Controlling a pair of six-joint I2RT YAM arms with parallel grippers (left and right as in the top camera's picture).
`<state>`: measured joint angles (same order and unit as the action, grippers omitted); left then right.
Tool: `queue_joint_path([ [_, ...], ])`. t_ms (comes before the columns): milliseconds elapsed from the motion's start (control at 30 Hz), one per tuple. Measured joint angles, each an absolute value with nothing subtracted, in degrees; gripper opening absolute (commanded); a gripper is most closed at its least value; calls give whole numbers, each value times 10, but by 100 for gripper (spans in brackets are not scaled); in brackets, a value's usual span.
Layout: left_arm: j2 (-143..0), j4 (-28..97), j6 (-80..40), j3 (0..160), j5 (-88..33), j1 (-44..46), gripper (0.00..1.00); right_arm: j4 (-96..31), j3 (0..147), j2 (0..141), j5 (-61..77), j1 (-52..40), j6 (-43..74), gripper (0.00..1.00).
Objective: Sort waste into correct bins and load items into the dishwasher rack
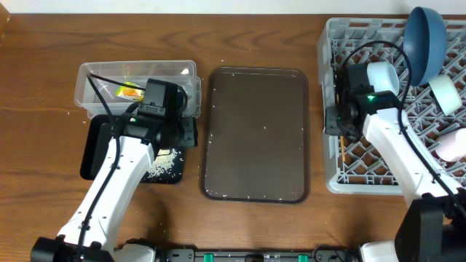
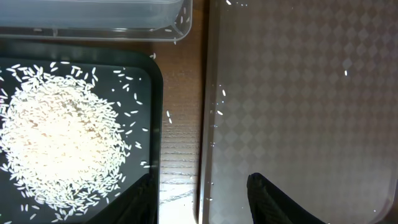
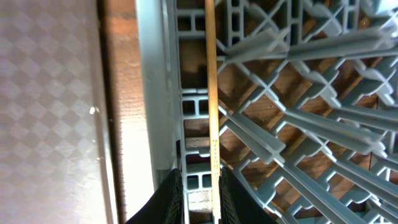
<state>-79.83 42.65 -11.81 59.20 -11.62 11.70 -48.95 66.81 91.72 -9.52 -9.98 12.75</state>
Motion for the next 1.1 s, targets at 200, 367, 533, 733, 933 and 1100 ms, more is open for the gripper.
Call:
queue_joint_path([
  [200, -798, 426, -118, 592, -116, 117, 50, -451, 668, 849, -91, -100, 123, 22],
  [367, -798, 424, -118, 592, -116, 117, 60, -387, 668, 804, -90, -100, 123, 64],
  [533, -798, 406, -109, 592, -116, 117, 71, -340, 668, 801, -88, -98, 123, 83],
  [733, -798, 442, -100, 602, -95, 111, 73, -342, 668, 801, -77, -60, 120, 93],
  [933, -767, 480, -94, 617, -70, 85, 73, -406, 668, 798, -49, 5, 129, 99],
  [1100, -684, 457, -87, 613, -66, 83, 74, -422, 667, 771, -43, 21, 133, 93],
])
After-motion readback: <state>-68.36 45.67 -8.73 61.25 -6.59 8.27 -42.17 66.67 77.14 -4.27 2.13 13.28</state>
